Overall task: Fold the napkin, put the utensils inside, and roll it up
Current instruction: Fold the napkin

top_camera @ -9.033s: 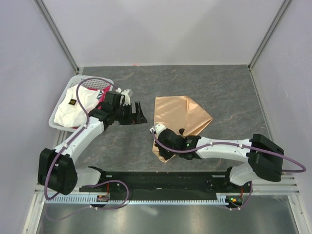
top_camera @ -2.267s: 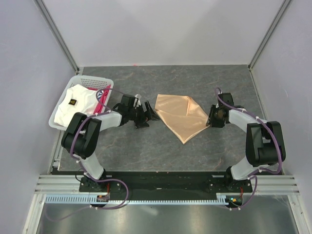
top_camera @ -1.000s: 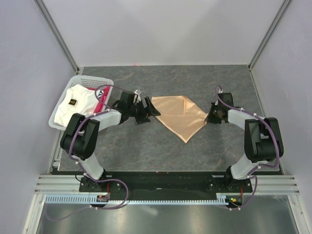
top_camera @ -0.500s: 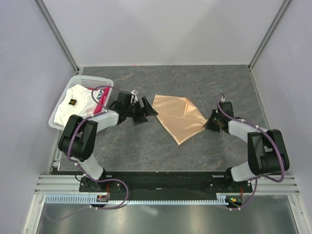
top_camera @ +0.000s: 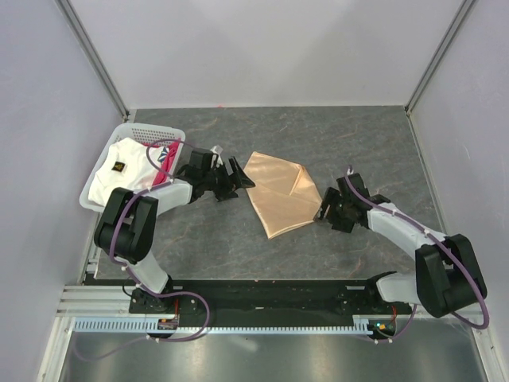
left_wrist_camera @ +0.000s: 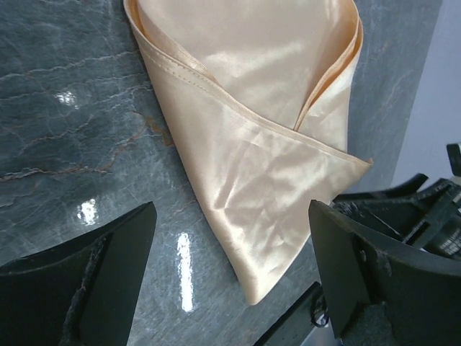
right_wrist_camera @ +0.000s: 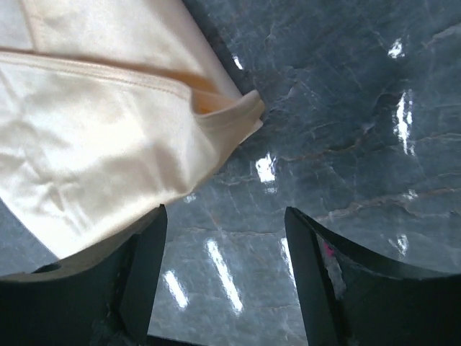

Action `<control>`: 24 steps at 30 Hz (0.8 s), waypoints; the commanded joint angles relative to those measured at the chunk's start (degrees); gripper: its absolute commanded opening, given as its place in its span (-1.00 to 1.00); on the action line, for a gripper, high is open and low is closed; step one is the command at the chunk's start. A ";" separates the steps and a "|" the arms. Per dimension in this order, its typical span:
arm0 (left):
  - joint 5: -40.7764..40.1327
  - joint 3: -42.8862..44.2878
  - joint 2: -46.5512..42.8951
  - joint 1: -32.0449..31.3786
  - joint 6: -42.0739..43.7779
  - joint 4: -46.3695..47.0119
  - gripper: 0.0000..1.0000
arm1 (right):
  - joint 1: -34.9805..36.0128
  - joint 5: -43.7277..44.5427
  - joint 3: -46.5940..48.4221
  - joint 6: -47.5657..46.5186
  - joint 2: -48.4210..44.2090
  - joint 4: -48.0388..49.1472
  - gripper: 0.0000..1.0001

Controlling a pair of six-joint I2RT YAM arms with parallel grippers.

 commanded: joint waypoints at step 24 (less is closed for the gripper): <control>-8.15 12.98 10.10 -2.51 7.67 -12.10 0.42 | -8.75 -11.65 24.66 -26.39 23.23 1.02 0.17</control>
